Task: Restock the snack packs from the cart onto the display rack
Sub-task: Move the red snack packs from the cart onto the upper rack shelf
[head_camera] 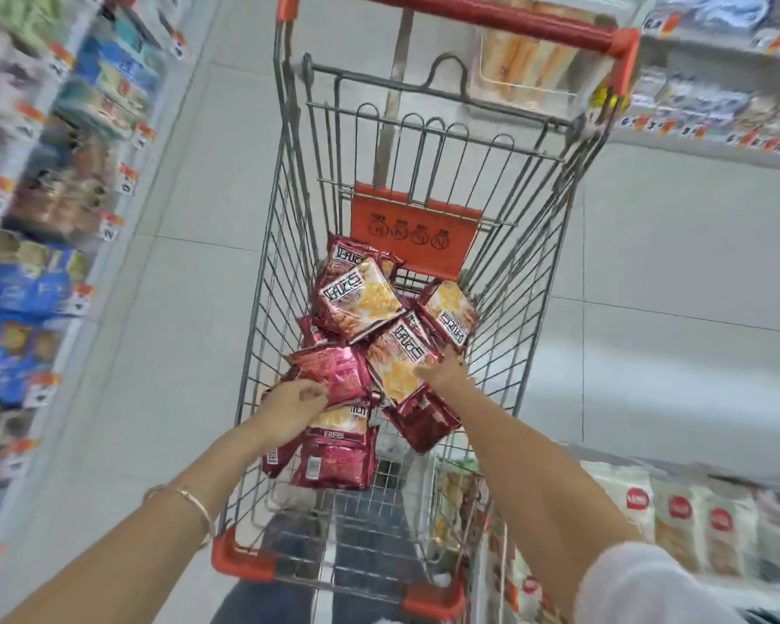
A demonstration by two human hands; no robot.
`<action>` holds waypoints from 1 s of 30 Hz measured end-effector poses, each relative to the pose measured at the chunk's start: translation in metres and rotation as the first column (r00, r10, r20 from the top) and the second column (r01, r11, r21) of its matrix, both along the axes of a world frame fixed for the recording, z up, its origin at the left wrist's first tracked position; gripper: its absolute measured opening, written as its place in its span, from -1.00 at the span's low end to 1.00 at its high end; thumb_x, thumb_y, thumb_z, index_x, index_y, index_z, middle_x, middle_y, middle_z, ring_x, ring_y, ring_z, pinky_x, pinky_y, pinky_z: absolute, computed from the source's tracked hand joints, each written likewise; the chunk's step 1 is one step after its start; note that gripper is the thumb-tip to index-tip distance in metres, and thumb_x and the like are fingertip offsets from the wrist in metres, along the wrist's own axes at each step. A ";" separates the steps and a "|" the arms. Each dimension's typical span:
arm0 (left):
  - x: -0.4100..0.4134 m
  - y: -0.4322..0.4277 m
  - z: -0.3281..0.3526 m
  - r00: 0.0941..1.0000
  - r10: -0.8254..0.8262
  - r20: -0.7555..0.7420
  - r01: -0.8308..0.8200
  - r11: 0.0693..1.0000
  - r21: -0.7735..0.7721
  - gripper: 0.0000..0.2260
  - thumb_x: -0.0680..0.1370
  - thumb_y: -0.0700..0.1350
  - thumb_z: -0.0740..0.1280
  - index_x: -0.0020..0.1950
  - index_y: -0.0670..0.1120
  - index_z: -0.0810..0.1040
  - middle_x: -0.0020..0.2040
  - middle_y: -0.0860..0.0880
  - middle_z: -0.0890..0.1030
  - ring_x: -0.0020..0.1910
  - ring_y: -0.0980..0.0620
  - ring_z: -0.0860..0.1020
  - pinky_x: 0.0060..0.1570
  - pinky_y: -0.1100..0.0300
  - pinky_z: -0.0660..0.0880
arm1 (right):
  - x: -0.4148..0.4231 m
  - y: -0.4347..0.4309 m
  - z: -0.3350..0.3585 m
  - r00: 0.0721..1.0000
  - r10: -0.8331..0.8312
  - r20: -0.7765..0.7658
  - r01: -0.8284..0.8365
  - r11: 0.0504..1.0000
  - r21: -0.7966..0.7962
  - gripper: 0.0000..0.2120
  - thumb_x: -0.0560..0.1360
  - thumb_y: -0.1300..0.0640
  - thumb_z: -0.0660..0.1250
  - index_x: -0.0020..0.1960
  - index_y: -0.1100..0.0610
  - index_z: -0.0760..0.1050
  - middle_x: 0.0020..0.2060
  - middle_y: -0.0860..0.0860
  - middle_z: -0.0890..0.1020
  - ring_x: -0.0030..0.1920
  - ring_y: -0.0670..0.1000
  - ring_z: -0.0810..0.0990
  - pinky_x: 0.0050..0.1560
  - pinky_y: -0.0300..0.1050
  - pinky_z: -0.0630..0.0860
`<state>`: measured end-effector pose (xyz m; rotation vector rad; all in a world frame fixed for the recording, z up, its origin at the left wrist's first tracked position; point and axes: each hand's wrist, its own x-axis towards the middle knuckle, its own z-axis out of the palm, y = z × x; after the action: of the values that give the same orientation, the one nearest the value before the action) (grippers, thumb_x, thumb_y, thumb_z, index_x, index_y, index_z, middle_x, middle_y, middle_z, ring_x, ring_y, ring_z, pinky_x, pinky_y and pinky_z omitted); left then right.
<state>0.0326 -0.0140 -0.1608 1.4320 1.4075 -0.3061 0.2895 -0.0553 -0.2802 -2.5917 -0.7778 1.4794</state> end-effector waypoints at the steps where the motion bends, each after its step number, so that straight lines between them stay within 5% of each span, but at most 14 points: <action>1: -0.001 -0.001 -0.002 1.000 0.008 0.001 -0.008 1.000 -0.014 -0.77 0.66 -0.08 0.26 0.29 -0.07 0.55 0.25 -0.04 0.59 0.23 -0.02 0.55 0.31 0.03 0.44 | 0.000 0.001 0.001 0.999 0.034 -0.011 -0.034 0.999 0.003 -0.40 0.59 0.03 0.34 0.56 0.13 0.23 0.30 0.19 0.56 0.31 0.21 0.53 0.34 0.18 0.47; 3: 0.000 -0.001 -0.005 0.999 0.054 0.004 -0.054 0.997 -0.047 -0.79 0.66 -0.09 0.26 0.27 -0.06 0.55 0.21 -0.04 0.61 0.18 -0.01 0.58 0.29 0.00 0.46 | 0.001 0.004 0.006 0.975 0.199 0.094 -0.202 0.979 0.023 -0.69 0.63 0.09 0.27 0.30 0.22 0.50 0.06 0.16 0.66 0.06 0.17 0.66 0.10 0.06 0.61; 7: 0.011 0.004 -0.002 0.958 0.282 0.049 -0.275 0.954 -0.116 -0.76 0.65 -0.08 0.28 0.30 -0.10 0.50 0.25 -0.08 0.57 0.05 0.03 0.57 0.20 0.04 0.52 | 0.005 0.010 0.040 0.863 0.448 0.232 -0.471 0.881 0.051 -0.80 0.62 0.11 0.31 0.00 0.25 0.59 -0.12 0.13 0.66 -0.11 0.16 0.67 -0.02 0.07 0.64; 11: 0.027 0.006 0.006 0.936 0.340 0.089 -0.326 0.935 -0.142 -0.38 0.54 0.17 0.34 0.50 -0.10 0.33 0.27 0.06 0.50 0.16 0.04 0.49 0.33 0.02 0.35 | 0.027 0.007 0.075 0.792 0.610 -0.023 -0.599 0.784 0.164 -0.81 0.58 0.08 0.38 -0.16 0.11 0.66 -0.42 -0.06 0.55 -0.40 -0.02 0.50 -0.19 -0.05 0.54; 15: 0.036 -0.002 -0.001 0.887 0.455 0.081 -0.390 0.832 -0.394 0.07 0.30 0.33 0.49 0.62 -0.06 0.05 0.53 -0.14 0.31 0.46 -0.18 0.36 0.49 -0.19 0.21 | 0.022 0.005 0.099 0.720 0.469 -0.512 -0.386 0.883 0.267 -0.92 0.57 0.00 0.38 -0.07 -0.13 0.64 -0.35 -0.36 0.57 -0.20 -0.37 0.48 0.34 -0.06 0.35; 18: 0.032 -0.006 -0.012 0.776 0.630 0.044 -0.562 0.721 -0.405 -0.08 0.38 0.19 0.50 0.60 -0.07 0.13 0.59 -0.11 0.20 0.56 -0.16 0.16 0.52 -0.22 0.07 | 0.009 0.001 0.081 0.743 0.059 -0.667 0.040 0.990 0.133 -0.74 0.65 -0.02 0.24 0.13 0.09 0.63 -0.04 -0.26 0.60 0.10 -0.14 0.52 0.35 -0.03 0.36; 21: 0.022 -0.009 -0.015 0.724 0.687 0.067 -0.638 0.703 -0.314 -0.16 0.25 0.27 0.57 0.43 -0.07 0.45 0.39 -0.09 0.52 0.42 -0.13 0.42 0.43 -0.15 0.29 | 0.006 -0.007 0.024 0.974 -0.111 -0.198 0.121 0.992 0.041 -0.58 0.60 0.19 0.28 0.41 0.33 0.40 0.22 0.17 0.61 0.16 0.15 0.58 0.14 0.01 0.51; 24: 0.009 -0.013 -0.016 0.717 0.691 0.097 -0.655 0.714 -0.249 -0.49 0.46 0.17 0.45 0.32 -0.06 0.54 0.17 -0.05 0.66 0.24 -0.09 0.57 0.29 -0.03 0.44 | -0.011 -0.033 -0.017 0.998 0.030 -0.060 -0.039 0.987 -0.156 -0.16 0.51 0.24 0.42 0.59 0.30 -0.03 0.31 0.18 0.52 0.19 0.19 0.60 -0.02 -0.06 0.54; 25: 0.005 -0.014 -0.013 0.723 0.685 0.089 -0.651 0.719 -0.243 -0.50 0.47 0.22 0.41 0.29 -0.05 0.56 0.12 -0.04 0.69 0.19 -0.08 0.60 0.23 -0.02 0.49 | -0.019 -0.041 -0.018 0.980 0.195 0.031 -0.185 0.963 -0.195 -0.18 0.50 0.22 0.42 0.58 0.28 0.00 0.29 0.16 0.52 0.18 0.15 0.60 -0.02 -0.09 0.55; 27: -0.004 -0.015 -0.009 0.736 0.672 0.082 -0.642 0.731 -0.233 -0.53 0.51 0.27 0.31 0.21 -0.07 0.59 0.00 -0.04 0.72 0.03 -0.05 0.67 -0.04 0.08 0.56 | -0.029 -0.049 -0.020 0.836 0.528 0.152 -0.480 0.836 -0.264 -0.53 0.52 0.18 0.36 0.40 0.22 0.38 0.11 0.10 0.60 0.06 0.07 0.63 -0.05 -0.11 0.58; 30: -0.018 -0.019 -0.002 0.723 0.690 0.034 -0.661 0.706 -0.254 -0.58 0.60 0.24 0.19 0.11 -0.08 0.56 -0.23 0.04 0.72 -0.28 0.11 0.68 -0.41 0.26 0.51 | -0.044 -0.049 0.002 0.782 0.613 0.114 -0.582 0.784 -0.215 -0.89 0.51 0.15 0.39 -0.01 0.16 0.52 -0.16 0.03 0.57 -0.13 0.05 0.60 -0.12 -0.11 0.57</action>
<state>0.0141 -0.0326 -0.1625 0.6505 1.6309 0.1065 0.2452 -0.1045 -0.2785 -2.7713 -1.7110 1.4922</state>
